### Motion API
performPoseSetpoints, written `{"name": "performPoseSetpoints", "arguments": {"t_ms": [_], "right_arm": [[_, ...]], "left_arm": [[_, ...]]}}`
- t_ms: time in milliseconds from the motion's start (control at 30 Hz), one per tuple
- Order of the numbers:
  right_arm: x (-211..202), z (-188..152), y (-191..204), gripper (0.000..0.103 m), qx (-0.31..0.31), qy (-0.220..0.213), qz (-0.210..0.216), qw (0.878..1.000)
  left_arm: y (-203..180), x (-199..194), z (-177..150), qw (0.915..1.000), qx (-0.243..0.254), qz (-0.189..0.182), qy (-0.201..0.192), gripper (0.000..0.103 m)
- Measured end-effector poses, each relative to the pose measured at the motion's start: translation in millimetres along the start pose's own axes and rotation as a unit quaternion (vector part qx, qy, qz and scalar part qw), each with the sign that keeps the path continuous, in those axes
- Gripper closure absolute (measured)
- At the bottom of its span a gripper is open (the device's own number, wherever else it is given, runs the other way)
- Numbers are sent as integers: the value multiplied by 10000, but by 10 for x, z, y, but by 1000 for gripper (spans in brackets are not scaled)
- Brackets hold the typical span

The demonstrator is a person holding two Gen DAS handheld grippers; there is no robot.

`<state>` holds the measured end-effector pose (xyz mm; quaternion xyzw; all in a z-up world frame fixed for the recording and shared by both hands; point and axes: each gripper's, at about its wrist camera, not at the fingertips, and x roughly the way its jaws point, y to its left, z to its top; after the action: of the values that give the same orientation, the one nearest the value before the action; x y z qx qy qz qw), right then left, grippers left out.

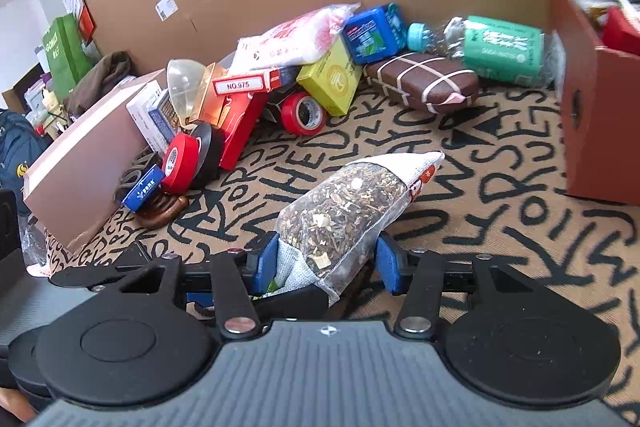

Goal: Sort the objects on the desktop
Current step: 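Carry the seed bag with both grippers over the brown box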

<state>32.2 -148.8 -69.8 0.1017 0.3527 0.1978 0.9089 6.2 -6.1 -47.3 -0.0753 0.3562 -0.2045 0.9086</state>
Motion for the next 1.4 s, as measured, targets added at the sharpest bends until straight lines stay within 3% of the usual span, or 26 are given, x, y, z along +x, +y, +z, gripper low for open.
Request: {"name": "performPoseSetpoints", "arguments": {"t_ms": [267,533,867,1067,1400], "right_arm": [[-589,-31,-92,46,-84,-623,-252,9977],[-1364,25,-444,46,94,-1462,-720,9866],[-2105,265,-1054,46,54,-2054,-1535,9666],[-2220,464,-1495,46,11,-2081,-1933,9588],[-2058,663,-2159,46,257,-2044,-1941,9591]], "left_arm": [[-525,-195,65,9980,465,-282,-308,64],[-1288,-183,292,9884,1127,-770,-669,64],[-2144,251,613,9732,1528,-1451,-920,64],[-2600,570,807,9637,1675,-1814,-1013,64],[-2847,1204,1048,9666,1555,-1825,-902,63]]}}
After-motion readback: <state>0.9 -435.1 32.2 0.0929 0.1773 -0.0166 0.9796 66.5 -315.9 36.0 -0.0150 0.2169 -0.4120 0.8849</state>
